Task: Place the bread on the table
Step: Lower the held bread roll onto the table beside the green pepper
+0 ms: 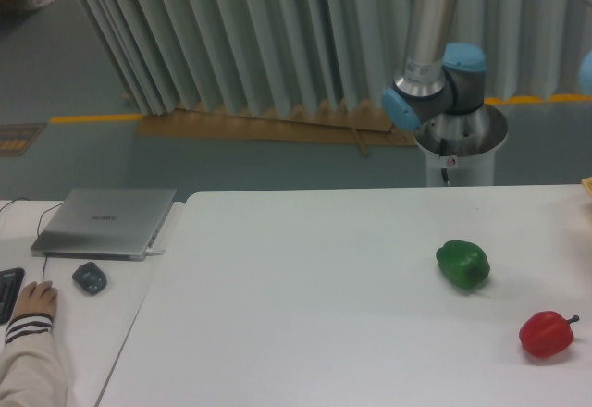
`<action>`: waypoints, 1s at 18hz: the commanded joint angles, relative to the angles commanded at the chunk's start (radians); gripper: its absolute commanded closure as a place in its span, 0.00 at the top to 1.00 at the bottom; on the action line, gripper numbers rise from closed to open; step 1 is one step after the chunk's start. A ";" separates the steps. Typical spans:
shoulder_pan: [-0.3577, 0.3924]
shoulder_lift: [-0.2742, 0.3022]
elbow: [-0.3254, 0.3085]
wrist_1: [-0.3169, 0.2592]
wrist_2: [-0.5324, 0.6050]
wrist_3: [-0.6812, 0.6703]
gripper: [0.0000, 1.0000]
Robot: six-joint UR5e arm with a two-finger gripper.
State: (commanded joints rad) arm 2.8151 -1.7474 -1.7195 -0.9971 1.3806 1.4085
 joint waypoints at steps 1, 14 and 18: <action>-0.024 0.020 -0.017 0.000 0.002 -0.015 0.00; -0.348 -0.086 -0.137 0.008 0.485 -0.144 1.00; -0.339 -0.083 -0.080 0.009 0.477 -0.143 1.00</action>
State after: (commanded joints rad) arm 2.4758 -1.8301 -1.7995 -0.9879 1.8577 1.2655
